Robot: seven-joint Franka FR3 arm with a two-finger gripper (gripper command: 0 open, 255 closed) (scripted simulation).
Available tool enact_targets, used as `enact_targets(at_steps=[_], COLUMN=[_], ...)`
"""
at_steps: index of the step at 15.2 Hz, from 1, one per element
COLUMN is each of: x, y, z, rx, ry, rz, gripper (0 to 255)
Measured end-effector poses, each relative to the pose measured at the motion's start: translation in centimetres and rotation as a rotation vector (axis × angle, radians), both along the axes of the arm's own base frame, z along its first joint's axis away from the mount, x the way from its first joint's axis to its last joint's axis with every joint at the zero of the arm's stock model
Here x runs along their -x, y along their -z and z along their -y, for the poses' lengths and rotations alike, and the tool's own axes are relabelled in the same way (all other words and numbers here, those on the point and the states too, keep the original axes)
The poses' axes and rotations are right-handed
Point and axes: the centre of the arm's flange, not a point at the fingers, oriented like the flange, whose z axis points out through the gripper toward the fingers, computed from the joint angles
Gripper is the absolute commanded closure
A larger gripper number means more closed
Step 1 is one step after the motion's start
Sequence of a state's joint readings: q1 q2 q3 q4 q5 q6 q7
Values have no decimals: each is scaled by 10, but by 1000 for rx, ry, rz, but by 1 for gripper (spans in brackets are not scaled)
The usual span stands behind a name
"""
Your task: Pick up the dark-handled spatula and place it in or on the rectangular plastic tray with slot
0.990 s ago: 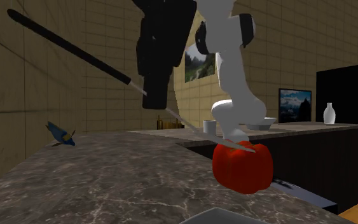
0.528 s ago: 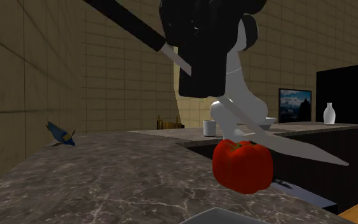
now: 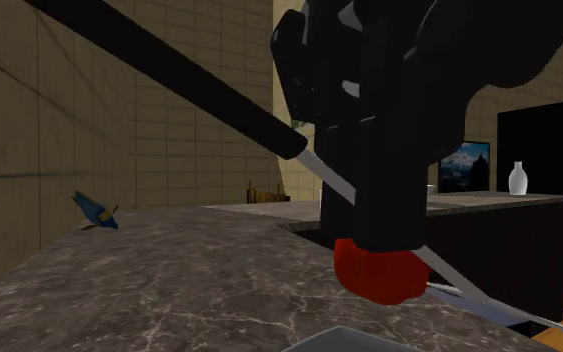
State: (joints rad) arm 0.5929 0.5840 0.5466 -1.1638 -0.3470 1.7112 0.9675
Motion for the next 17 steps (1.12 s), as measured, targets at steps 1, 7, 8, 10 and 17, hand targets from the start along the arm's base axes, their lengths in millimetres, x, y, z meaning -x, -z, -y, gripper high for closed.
enact_targets(at_steps=[1,7,8,10,17], x=[0,0,-1,-1,0], y=[6,37,43,51,54], z=[0,-2,-1,-1,-1], rx=[0,0,0,0,0], ry=[0,0,0,0,0], rz=[0,0,0,0,0], gripper=[255,255,255,255,0])
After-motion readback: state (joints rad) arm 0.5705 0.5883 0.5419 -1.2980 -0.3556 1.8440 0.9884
